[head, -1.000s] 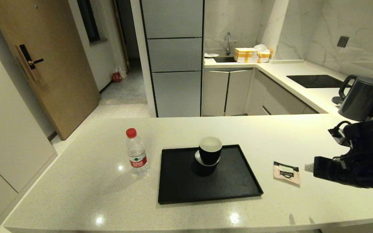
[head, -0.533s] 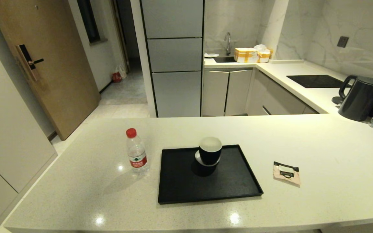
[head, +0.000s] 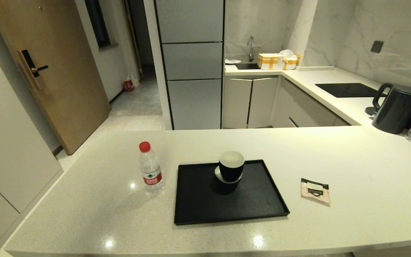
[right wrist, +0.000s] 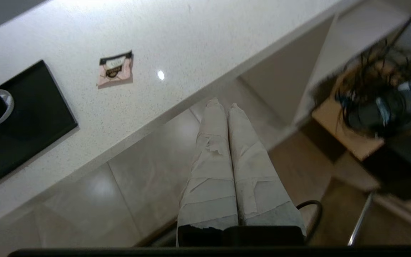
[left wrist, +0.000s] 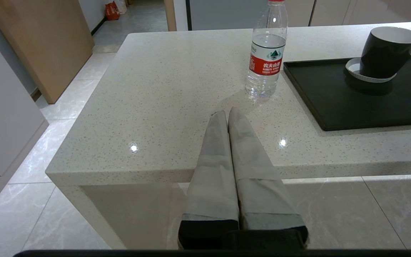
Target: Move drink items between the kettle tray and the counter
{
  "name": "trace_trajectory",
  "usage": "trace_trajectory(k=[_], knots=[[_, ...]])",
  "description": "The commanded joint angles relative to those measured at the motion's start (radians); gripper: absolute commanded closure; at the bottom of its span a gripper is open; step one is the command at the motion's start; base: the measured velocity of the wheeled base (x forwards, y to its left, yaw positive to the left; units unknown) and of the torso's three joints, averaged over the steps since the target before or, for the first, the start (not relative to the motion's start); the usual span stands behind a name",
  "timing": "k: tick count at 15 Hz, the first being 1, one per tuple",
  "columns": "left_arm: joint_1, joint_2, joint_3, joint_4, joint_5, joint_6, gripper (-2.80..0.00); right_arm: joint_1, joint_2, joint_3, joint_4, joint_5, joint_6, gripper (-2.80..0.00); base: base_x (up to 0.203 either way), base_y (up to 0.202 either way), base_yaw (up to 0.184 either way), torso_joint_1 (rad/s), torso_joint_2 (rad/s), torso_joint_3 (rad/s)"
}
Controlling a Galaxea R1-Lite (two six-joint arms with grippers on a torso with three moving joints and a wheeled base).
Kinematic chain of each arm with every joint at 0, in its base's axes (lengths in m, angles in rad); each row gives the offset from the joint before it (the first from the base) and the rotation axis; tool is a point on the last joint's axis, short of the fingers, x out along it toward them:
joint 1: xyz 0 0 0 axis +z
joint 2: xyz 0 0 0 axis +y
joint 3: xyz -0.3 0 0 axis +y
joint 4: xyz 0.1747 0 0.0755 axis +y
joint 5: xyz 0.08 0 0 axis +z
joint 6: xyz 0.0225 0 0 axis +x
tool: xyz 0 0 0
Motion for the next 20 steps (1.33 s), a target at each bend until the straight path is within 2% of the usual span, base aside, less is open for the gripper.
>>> trace_trajectory(k=[1,3,8,11,12,13,14,15,17,20], knots=[[0.002,0.001,0.0,-0.001,0.001,0.0,0.0,0.001,-0.252,0.055,-0.008,0.033,-0.073,0.0,0.0,0.0,0.0,0.0,0.0,0.0],[0.002,0.001,0.0,0.0,0.001,0.0,0.0,0.006,-0.335,0.191,-0.138,0.112,-0.189,0.0,0.0,0.0,0.0,0.0,0.0,0.0],[0.0,0.001,0.0,0.0,0.001,0.0,0.0,0.008,-0.337,0.556,-0.755,0.164,-0.267,0.0,0.0,0.0,0.0,0.0,0.0,0.0],[0.0,0.001,0.0,-0.001,0.001,0.0,0.0,0.008,-0.337,0.838,-1.06,0.194,-0.39,0.0,0.0,0.0,0.0,0.0,0.0,0.0],[0.0,0.001,0.0,-0.001,0.001,0.0,0.0,0.008,-0.337,0.878,-1.118,0.253,-0.405,0.0,0.0,0.0,0.0,0.0,0.0,0.0],[0.0,0.001,0.0,-0.001,0.001,0.0,0.0,0.008,-0.337,0.884,-1.096,0.346,-0.413,0.0,0.0,0.0,0.0,0.0,0.0,0.0],[0.0,0.001,0.0,-0.001,0.001,0.0,0.0,0.009,-0.337,0.885,-1.011,0.439,-0.423,0.0,0.0,0.0,0.0,0.0,0.0,0.0],[0.0,0.001,0.0,-0.001,0.001,0.0,0.0,0.009,-0.337,0.886,-0.985,0.464,-0.429,0.0,0.0,0.0,0.0,0.0,0.0,0.0],[0.002,0.001,0.0,-0.001,0.001,0.0,0.0,0.009,-0.337,0.886,-0.963,0.448,-0.382,0.0,0.0,0.0,0.0,0.0,0.0,0.0],[0.002,0.001,0.0,-0.001,0.001,0.0,0.0,0.009,-0.337,0.886,-0.968,0.446,-0.371,0.0,0.0,0.0,0.0,0.0,0.0,0.0]])
